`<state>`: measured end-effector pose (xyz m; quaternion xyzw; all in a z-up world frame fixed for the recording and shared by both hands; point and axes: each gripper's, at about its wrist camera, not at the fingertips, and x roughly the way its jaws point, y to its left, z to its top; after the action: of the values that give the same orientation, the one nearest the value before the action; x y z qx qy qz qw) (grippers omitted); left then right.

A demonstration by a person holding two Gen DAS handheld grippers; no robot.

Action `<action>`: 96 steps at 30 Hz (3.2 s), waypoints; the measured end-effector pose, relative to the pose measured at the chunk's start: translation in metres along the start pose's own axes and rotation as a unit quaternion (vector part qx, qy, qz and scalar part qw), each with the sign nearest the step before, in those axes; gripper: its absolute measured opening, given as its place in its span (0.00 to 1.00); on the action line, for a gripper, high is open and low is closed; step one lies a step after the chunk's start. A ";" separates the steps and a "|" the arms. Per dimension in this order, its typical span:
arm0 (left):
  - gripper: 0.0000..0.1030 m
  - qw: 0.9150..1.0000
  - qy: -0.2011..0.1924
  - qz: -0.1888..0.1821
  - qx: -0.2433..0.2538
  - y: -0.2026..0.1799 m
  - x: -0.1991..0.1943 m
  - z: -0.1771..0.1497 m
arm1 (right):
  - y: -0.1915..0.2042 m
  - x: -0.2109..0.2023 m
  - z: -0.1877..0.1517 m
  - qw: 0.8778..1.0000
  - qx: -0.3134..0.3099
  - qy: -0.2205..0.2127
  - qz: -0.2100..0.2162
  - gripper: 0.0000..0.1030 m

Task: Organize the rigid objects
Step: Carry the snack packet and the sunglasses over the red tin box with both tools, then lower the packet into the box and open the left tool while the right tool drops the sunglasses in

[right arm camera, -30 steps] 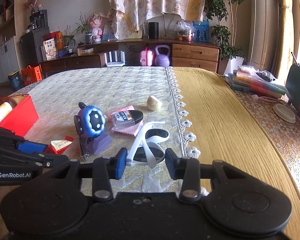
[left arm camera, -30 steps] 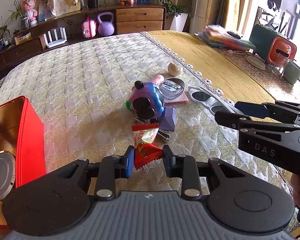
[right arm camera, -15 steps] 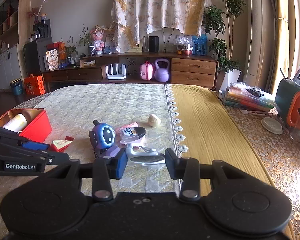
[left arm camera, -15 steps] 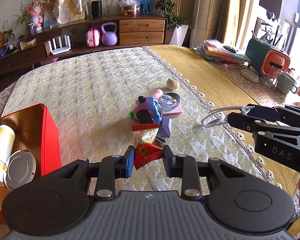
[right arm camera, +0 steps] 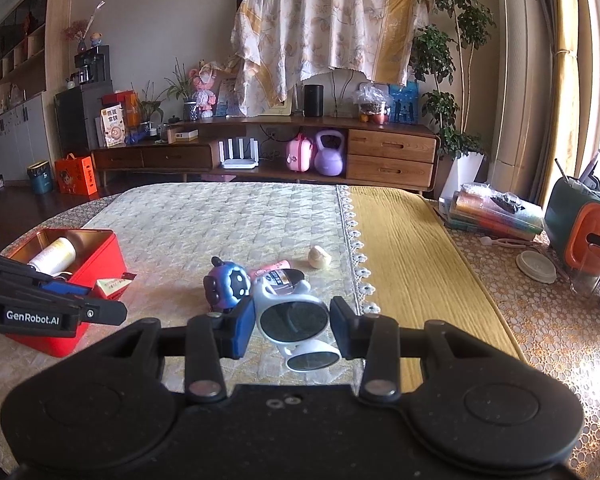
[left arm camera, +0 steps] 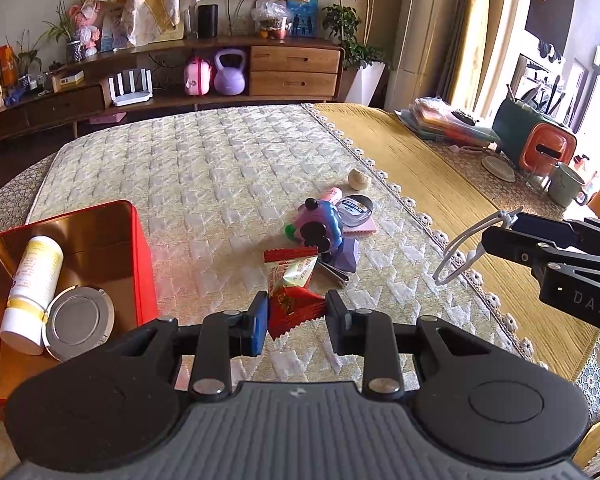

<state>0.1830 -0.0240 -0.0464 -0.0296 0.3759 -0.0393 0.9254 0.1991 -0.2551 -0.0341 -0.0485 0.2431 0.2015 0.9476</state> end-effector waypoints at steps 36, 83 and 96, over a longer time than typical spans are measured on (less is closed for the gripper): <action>0.28 0.990 -0.022 0.107 -0.087 0.185 -0.064 -0.016 | 0.169 0.031 0.079 0.980 -0.037 -0.047 0.189 0.39; 0.28 0.984 0.016 0.133 -0.114 0.228 -0.004 -0.004 | 0.208 0.091 0.010 0.974 -0.096 0.052 0.199 0.46; 0.45 0.986 0.016 0.117 -0.115 0.211 -0.020 -0.014 | 0.195 0.048 0.012 0.976 -0.066 0.047 0.201 0.58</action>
<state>0.1693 0.1870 -0.0606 -0.0914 0.3939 0.1122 0.9077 0.1638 -0.0575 -0.0450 -0.0708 0.2787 0.4006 0.8700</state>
